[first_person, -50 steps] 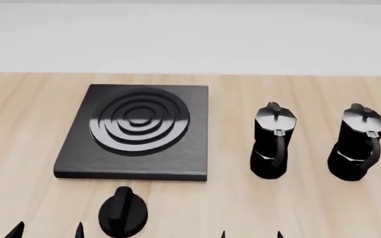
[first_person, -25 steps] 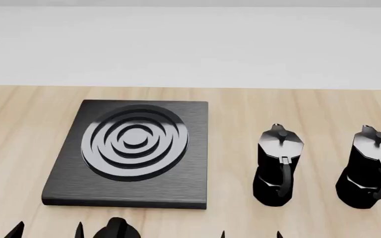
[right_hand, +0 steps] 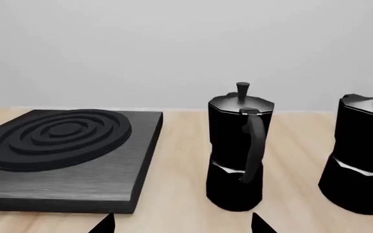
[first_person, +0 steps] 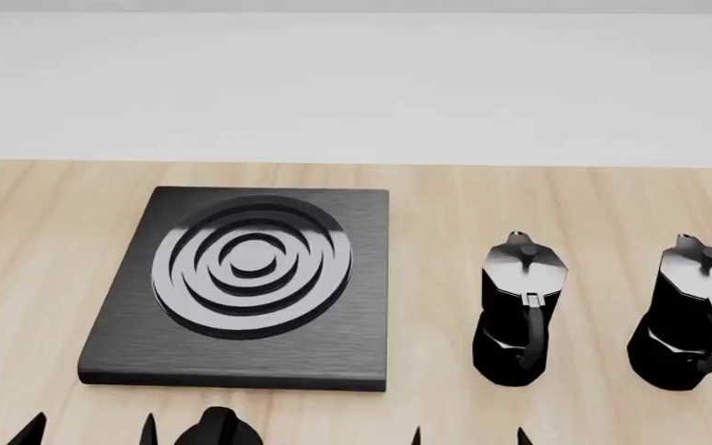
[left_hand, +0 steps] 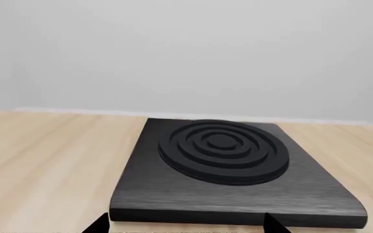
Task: Put the right moka pot on the stove.
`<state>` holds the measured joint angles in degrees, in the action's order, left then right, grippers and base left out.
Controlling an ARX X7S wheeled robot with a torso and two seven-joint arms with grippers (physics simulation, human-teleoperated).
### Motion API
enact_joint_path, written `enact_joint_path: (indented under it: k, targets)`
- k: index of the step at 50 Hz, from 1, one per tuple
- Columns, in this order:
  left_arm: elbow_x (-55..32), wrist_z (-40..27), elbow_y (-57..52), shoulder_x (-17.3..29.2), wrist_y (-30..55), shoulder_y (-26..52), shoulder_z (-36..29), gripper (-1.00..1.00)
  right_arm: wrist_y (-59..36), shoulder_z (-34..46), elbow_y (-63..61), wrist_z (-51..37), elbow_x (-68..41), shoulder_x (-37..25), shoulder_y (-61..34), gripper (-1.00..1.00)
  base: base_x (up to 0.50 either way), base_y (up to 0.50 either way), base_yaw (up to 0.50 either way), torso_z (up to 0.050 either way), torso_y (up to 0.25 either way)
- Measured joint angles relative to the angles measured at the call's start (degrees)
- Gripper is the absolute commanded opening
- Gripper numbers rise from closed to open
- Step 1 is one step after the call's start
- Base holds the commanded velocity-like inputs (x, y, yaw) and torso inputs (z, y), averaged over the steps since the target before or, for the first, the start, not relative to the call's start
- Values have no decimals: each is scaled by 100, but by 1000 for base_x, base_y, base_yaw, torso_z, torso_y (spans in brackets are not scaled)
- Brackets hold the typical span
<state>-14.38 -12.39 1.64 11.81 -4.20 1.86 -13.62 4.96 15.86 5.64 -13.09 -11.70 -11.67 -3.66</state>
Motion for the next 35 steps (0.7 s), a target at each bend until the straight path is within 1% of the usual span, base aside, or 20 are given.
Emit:
enact_joint_path:
  k: [4, 9, 21, 35]
  targets:
    - [-53, -21, -131, 49, 168, 15, -8, 100, -165, 1, -213, -28, -30, -60, -10, 100, 0, 0, 0, 0, 0]
    - [-148, -126, -611, 180, 573, -5, 7, 100, -443, -15, -575, -95, -69, -158, -19, 100, 0, 0, 0, 0, 2]
    - [-427, -568, -2270, 598, 1928, 62, 130, 100, -1351, -108, -1655, -278, -268, -449, -98, 100, 0, 0, 0, 0, 0]
    - [-748, -1061, -3816, 938, 3405, 495, 248, 100, -2406, -184, -2903, -444, -569, -750, -327, 100, 0, 0, 0, 0, 0]
